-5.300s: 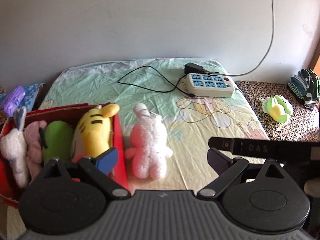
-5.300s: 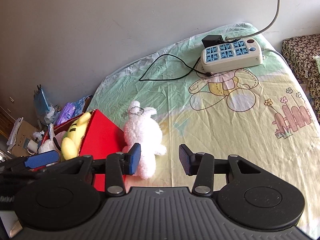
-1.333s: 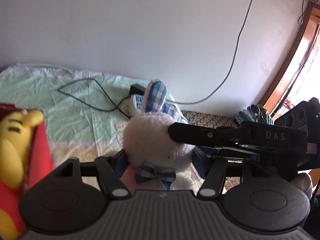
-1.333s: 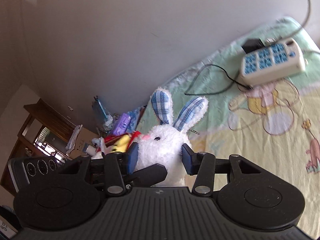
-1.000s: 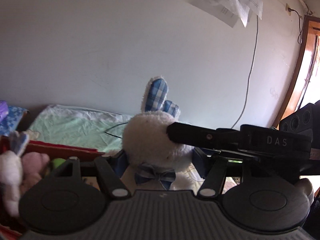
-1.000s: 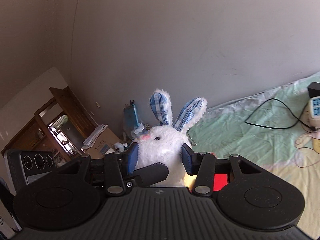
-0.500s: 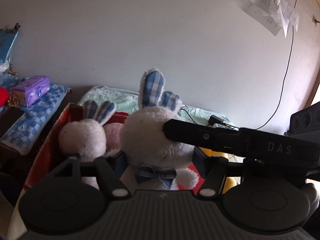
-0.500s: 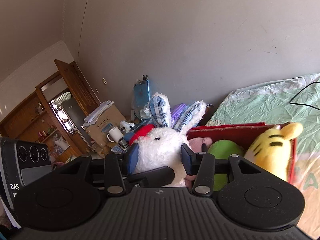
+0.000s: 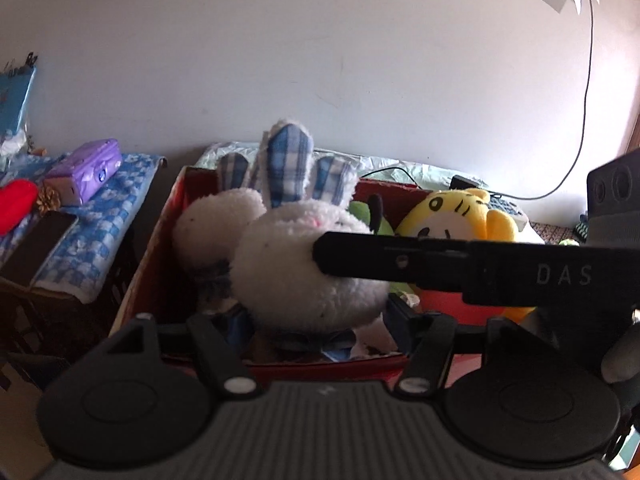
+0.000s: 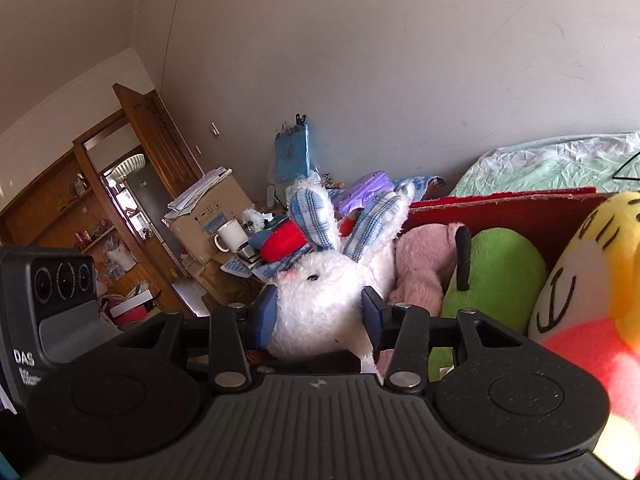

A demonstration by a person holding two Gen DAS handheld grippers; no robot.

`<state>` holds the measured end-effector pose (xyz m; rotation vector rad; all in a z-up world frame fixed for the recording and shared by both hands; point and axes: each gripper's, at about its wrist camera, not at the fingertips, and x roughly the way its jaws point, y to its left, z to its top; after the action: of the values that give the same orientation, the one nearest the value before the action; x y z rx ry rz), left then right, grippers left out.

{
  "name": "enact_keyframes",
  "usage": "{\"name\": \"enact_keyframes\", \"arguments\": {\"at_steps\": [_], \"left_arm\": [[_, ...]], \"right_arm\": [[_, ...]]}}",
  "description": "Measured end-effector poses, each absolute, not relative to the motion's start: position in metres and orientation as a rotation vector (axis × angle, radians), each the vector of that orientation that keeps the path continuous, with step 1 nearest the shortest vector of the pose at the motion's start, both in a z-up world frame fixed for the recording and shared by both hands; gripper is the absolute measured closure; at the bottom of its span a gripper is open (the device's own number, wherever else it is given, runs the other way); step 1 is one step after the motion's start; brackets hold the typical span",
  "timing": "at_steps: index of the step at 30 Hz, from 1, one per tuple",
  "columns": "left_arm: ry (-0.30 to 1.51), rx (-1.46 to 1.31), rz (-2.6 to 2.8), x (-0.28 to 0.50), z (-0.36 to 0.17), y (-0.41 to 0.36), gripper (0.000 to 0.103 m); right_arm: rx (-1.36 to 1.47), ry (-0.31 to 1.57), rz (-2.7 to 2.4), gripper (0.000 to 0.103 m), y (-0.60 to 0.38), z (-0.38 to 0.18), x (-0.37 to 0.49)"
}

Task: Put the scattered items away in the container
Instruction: 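Carry the white bunny over the red box and lower it in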

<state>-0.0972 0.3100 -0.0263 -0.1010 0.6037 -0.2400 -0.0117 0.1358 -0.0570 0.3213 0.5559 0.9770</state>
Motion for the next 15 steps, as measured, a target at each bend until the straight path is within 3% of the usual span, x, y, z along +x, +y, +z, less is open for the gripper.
{"name": "enact_keyframes", "arguments": {"at_steps": [15], "left_arm": [[0.677, -0.131, -0.362, -0.097, -0.021, 0.344, 0.035]], "right_arm": [[0.234, 0.751, 0.979, 0.053, 0.145, -0.056, -0.004]]}}
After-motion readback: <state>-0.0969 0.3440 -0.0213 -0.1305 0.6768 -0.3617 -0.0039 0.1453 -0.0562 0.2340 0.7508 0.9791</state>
